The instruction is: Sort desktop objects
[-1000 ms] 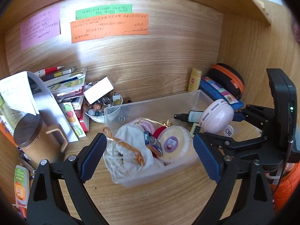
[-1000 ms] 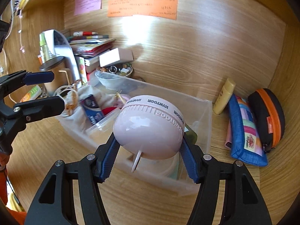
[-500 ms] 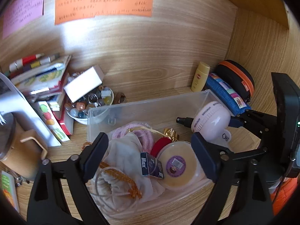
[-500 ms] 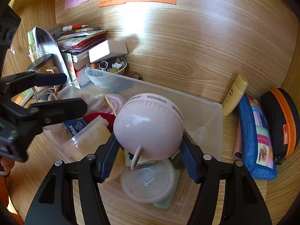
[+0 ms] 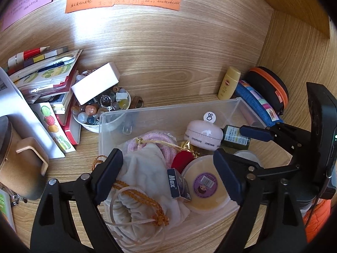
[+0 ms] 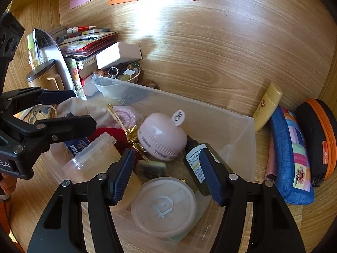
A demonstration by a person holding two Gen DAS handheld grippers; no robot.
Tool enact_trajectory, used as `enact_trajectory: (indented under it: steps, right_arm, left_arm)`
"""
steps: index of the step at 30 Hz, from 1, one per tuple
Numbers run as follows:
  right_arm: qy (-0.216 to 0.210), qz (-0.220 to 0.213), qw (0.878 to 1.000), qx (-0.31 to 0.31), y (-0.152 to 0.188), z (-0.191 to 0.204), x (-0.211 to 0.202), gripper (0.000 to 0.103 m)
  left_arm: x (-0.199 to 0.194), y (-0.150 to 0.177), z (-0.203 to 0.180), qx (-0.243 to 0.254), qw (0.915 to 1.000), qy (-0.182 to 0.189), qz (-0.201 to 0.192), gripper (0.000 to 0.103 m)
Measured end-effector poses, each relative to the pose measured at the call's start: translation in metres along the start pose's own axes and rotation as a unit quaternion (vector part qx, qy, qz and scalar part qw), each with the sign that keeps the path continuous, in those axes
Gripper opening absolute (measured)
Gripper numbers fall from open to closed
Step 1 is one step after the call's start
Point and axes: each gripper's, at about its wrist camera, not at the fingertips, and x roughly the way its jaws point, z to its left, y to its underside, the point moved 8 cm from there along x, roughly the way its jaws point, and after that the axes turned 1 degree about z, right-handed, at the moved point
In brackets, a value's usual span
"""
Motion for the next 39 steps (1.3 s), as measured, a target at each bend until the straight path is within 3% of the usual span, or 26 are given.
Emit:
enact_trajectory:
  steps: [8,12,20,32,39]
  right_arm:
    - [0.007,-0.004,1.000,-0.011,-0.002,0.005,-0.011,0.061]
    - [0.027,-0.023,0.999,-0.013,-0.002,0.003,-0.023,0.070]
    - [0.045,-0.033,0.998,-0.005,0.002,-0.002,-0.042,0.078]
    - [0.049,-0.057,0.997,0.006,0.017,0.004,-0.080,0.094]
    - [0.055,-0.071,0.996,0.009,0.026,0.008,-0.104,0.095]
  left_arm:
    - [-0.004,0.000,-0.001,-0.005,1.0000,0.005,0.000,0.089]
    - [-0.003,0.001,-0.002,-0.004,1.0000,0.004,-0.001,0.090]
    - [-0.012,-0.001,-0.003,-0.016,0.9998,0.010,-0.002,0.091]
    - [-0.075,-0.004,-0.005,-0.012,0.9934,-0.056,-0.099,0.099]
    - [-0.110,0.003,-0.009,-0.020,0.9890,-0.055,-0.136,0.102]
